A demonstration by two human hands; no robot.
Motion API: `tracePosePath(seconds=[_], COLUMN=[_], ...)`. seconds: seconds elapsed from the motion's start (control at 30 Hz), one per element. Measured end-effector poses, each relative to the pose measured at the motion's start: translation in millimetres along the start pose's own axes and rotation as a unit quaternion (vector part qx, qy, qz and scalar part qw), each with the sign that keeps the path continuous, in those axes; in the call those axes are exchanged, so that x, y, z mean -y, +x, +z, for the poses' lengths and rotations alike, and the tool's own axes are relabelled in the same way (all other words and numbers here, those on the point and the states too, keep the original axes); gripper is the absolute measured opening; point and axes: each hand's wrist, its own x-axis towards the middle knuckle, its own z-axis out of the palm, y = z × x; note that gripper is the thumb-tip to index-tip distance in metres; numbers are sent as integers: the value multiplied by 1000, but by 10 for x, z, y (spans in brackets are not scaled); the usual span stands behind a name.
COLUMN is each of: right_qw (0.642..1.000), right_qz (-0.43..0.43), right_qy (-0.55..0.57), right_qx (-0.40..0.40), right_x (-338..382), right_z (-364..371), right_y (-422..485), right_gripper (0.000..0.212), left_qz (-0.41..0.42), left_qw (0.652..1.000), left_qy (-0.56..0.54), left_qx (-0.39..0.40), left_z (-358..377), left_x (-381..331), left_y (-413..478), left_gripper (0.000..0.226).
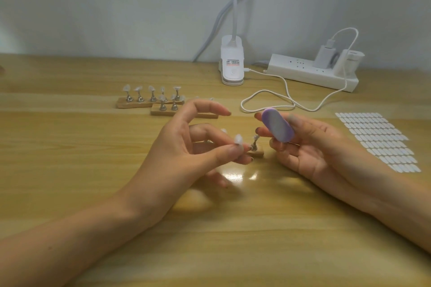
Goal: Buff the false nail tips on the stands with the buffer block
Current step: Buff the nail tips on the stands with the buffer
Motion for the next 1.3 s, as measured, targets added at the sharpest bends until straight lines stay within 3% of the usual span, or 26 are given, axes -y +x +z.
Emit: tracePosePath(seconds=[0.17, 0.23, 0.33, 0.43, 0.5, 0.57, 0.7, 0.77, 0.9, 1.17, 1.3], right_qw=[997, 980, 901, 822, 806, 818, 909, 935, 946, 964, 957], right_qz=[-47, -121, -267, -353, -359, -345, -257, -220, -187, -136, -135], right_qy=[-55, -159, -342, -446, -470, -459, -326, -271, -254, -211, -251], right_qx=[24, 22, 23, 30, 27, 34, 47, 61, 79, 86, 49], right_x=[-28, -49, -32, -46, -61, -73, -47, -28, -47, -21, -6], right_z=[64, 64, 67, 55, 56, 55, 63, 64, 67, 29, 52], right_y=[-49, -84, -129, -124, -111, -109, -113, -108, -89, -76, -103], right_gripper=[24, 21, 21, 25, 29, 32, 25, 18, 17, 44, 35], left_qz=[-4, -9, -11, -9, -5, -1, -1, 0, 2, 13, 16], left_qw=[1000, 999, 999, 998, 997, 996, 995, 995, 993, 994, 995], left_qy=[29, 29, 48, 67, 80, 90, 97, 100, 118, 104, 99], left_qx=[-9, -14, -15, -17, -13, -4, 4, 14, 32, 32, 28], left_z=[-7, -12, -15, -14, -11, -2, -1, -1, 13, -1, -3], left_x=[24, 28, 32, 41, 38, 33, 25, 20, 4, 25, 39], left_y=[13, 11, 6, 7, 5, -1, 0, -4, -13, -7, -3], left_gripper=[56, 57, 57, 56, 53, 52, 50, 48, 47, 54, 56])
